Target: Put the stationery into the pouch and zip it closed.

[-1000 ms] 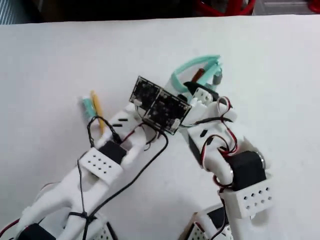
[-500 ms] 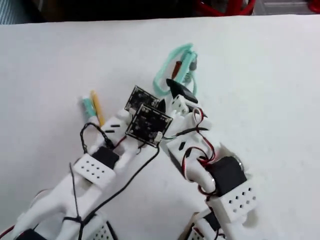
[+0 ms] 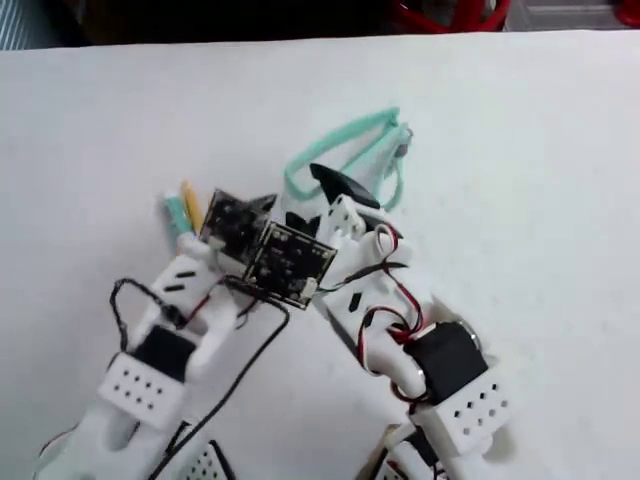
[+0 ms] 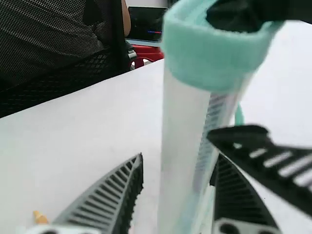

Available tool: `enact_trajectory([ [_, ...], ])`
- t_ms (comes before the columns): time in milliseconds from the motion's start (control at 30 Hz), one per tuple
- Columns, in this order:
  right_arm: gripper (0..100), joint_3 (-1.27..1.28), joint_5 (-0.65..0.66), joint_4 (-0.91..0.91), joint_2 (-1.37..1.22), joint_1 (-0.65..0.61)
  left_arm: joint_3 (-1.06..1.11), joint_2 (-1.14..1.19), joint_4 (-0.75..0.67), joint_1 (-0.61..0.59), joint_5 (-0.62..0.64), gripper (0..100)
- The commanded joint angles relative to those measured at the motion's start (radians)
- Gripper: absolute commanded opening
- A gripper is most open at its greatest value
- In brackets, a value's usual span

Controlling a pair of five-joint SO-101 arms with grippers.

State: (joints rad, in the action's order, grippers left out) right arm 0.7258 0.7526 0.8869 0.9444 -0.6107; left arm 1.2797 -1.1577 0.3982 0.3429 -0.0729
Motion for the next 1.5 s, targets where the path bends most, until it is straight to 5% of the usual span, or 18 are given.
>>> enact_trajectory([
  [0, 18.5, 0.012, -0.018, -0.007, -0.013, 0.005, 0.023, -0.188, 0.081, -0.008, -0.008, 23],
  [267, 18.6, 0.009, -0.081, -0.007, -0.012, 0.001, 0.057, -0.377, 0.123, 0.047, -0.002, 23],
  [400, 18.5, 0.009, -0.091, -0.007, -0.012, -0.001, 0.072, -0.375, 0.075, 0.116, 0.000, 20],
  [1000, 18.4, -0.098, -0.215, 0.088, -0.013, -0.056, 0.176, -0.369, -0.190, 0.085, -0.002, 19],
  [1267, 18.4, -0.098, -0.215, 0.087, -0.013, -0.053, 0.115, -0.058, -0.374, 0.058, 0.002, 18],
  [1467, 18.6, -0.098, -0.215, 0.093, -0.012, -0.051, 0.012, 0.111, -0.381, -0.002, 0.060, 16],
])
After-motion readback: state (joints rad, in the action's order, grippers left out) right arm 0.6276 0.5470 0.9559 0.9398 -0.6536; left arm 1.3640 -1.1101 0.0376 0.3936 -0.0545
